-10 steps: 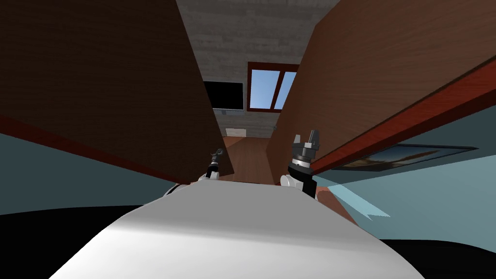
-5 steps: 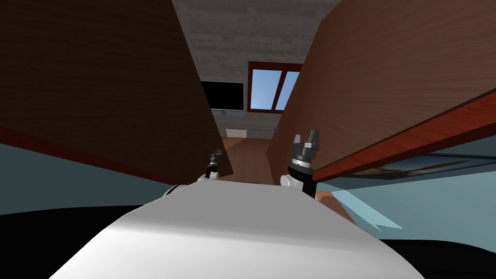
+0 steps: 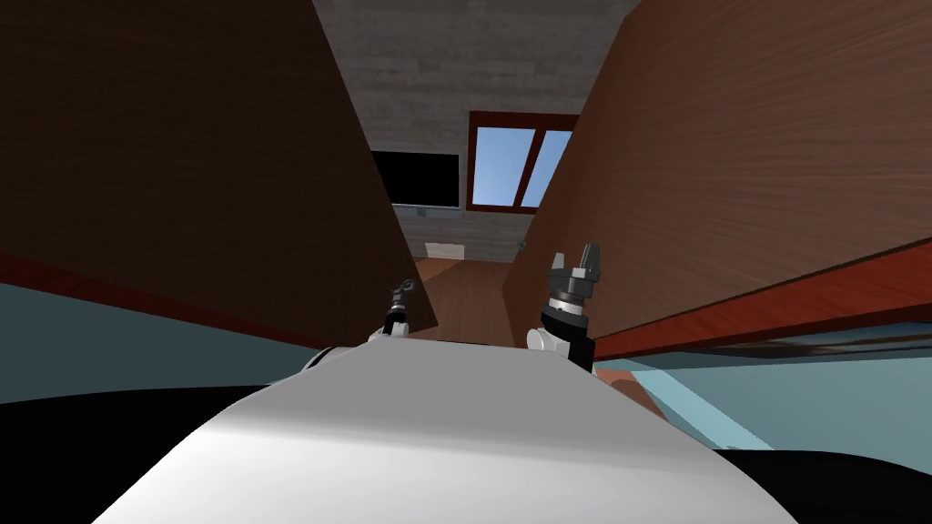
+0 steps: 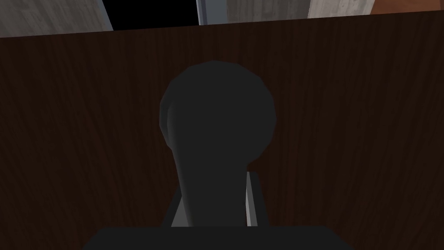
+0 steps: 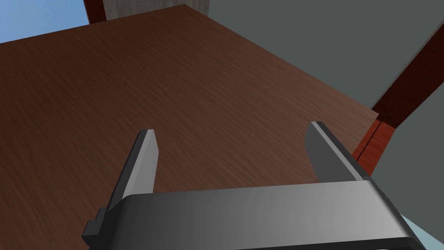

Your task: Push the door open

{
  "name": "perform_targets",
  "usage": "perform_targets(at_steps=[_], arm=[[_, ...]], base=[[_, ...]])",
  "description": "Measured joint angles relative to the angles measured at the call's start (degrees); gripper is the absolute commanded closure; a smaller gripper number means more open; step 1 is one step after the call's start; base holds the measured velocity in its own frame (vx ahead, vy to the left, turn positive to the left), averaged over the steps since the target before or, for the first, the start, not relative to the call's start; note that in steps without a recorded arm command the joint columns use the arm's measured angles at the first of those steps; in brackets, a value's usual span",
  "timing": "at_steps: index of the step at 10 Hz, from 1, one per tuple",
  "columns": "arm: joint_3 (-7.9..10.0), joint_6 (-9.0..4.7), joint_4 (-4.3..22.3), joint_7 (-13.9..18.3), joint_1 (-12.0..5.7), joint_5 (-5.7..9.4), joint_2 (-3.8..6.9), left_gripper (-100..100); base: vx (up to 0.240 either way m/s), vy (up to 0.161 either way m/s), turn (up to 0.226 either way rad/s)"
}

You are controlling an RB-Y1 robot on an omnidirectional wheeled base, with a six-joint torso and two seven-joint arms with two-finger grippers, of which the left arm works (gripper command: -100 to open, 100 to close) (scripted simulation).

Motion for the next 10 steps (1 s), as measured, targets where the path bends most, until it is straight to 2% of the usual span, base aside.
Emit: perform_targets(at_steps=[1,3,4,7,8,9,10], arm=[[0.22,-0.52,0.4,0.1,-0.03,0.11,0.1,100],[0.38,-0.31,0.2,-0.1,0.06,0.19,0.04,100],[0.42,0.58,-1.7,-0.4,0.95,0.22,-0.1,100],[2.06,1.3,-2.3,-1.2,2.03,1.19,-0.07,100],[2.69,2.47,-4.9,-1.8,3.28,1.57,-0.16,100],[2.99,1.6,-2.4,-1.7,1.68,1.73,0.4,100],[3.68,1.78,-3.7,-2.1,2.46,2.12,0.26,100]], base=[[0.034,0.002,0.0],[0.001,0.007,0.0],[0.118,-0.052,0.028],[0.196,-0.041,0.059],[0.124,-0.021,0.023],[0.168,-0.04,0.039],[0.197,-0.064,0.072]])
